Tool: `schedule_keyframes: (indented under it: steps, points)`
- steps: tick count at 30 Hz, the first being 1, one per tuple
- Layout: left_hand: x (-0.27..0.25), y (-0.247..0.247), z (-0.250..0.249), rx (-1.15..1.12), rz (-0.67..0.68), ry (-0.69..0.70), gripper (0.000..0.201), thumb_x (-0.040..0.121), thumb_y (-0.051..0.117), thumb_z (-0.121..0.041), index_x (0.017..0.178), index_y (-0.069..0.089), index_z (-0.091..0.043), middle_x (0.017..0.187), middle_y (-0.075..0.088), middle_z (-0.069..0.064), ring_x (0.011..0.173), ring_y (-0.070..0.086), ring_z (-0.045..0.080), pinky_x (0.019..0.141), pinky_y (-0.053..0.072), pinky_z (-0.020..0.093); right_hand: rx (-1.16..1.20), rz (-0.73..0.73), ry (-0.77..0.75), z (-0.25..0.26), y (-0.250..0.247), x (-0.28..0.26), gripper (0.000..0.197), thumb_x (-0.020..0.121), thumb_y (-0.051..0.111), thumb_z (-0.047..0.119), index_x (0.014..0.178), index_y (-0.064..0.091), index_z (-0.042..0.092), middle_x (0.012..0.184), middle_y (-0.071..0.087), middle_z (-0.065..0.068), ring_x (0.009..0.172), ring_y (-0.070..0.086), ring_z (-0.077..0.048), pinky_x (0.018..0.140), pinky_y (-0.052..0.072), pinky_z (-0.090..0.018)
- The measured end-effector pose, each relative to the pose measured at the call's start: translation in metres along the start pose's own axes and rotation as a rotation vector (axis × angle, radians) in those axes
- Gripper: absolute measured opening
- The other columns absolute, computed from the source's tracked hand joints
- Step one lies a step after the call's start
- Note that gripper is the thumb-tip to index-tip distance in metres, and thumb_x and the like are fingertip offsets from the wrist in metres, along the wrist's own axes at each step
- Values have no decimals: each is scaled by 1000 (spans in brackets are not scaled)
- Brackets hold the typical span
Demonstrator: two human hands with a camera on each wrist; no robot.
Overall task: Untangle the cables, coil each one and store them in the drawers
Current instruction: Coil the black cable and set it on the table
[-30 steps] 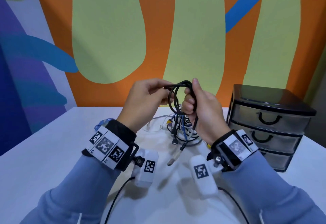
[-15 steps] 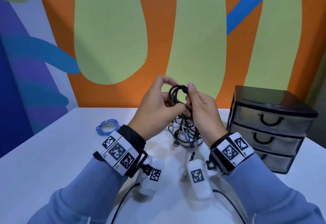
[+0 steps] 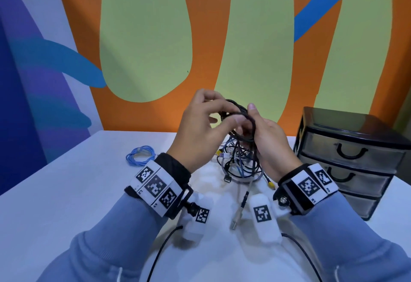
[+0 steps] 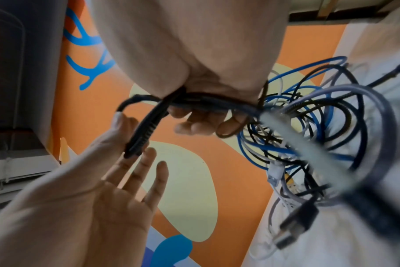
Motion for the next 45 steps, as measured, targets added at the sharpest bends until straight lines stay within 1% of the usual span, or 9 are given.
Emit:
schedule_keyframes:
  steps: [6,14,17,22,28,31,36,42,45]
  points:
    - [7,-10,9,-447,-286,-258,13,103,67,-19,93,74,-25,109,75,-3,101,64,4,97,48,29,49,-11,104,-9,4,1,49,107,51,48,70,48,18,60,57,7,62,50,-19,58,44,-29]
    - [3,-12,24,-879,-339,-543,23,106,53,-3,126,61,-11,88,75,9,70,57,15,61,44,25,516,35,221,-1,1,-1,47,106,54,46,68,47,20,70,62,-3,66,62,-19,73,57,-33]
    - [1,-12,26,-910,-334,-593,23,112,49,-21,117,66,-7,77,69,7,63,51,15,56,40,26,644,58,191,4,3,-2,46,108,51,45,69,44,20,61,50,0,66,62,-19,73,55,-31]
    - [-2,-5,26,-794,-224,-632,20,111,53,-22,117,66,-8,70,66,3,59,48,14,54,40,23,857,193,189,14,0,-3,42,112,40,44,84,56,17,58,34,8,52,34,-10,54,36,-22]
    - [-1,-5,14,-741,-68,-533,8,108,58,-21,107,64,-17,80,66,5,67,47,15,64,37,28,878,183,132,15,-7,1,51,114,35,34,145,50,-3,109,74,-7,67,61,-8,65,54,-19]
    - [-1,1,1,-593,51,-379,5,101,68,-18,98,72,-18,86,71,5,75,54,14,72,42,29,863,107,101,15,-6,3,51,112,44,31,146,44,-7,135,67,-23,93,77,-20,85,63,-27]
    - [-7,13,-5,-202,226,-87,9,89,83,-12,97,83,-17,105,76,3,101,70,20,86,55,43,701,78,108,7,-9,4,46,107,54,31,143,54,1,142,65,-16,127,66,-30,109,53,-48]
    - [-6,8,-3,78,136,34,22,79,93,-18,97,84,-26,118,58,-2,96,60,13,79,44,11,526,228,100,5,14,-11,41,107,58,32,137,62,5,118,69,-13,112,66,-21,113,43,-42]
    - [-5,5,-7,40,60,-30,47,73,94,-14,108,63,-22,104,65,-4,84,65,13,68,46,14,575,288,84,7,18,-13,47,109,54,26,147,52,-2,139,65,-18,126,65,-26,114,48,-43]
Point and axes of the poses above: each hand's wrist, its own x-axis towards the middle knuckle, its own y-axis out of the palm, z = x × y, the point moved 4 cm from there along x, towards the middle knuckle
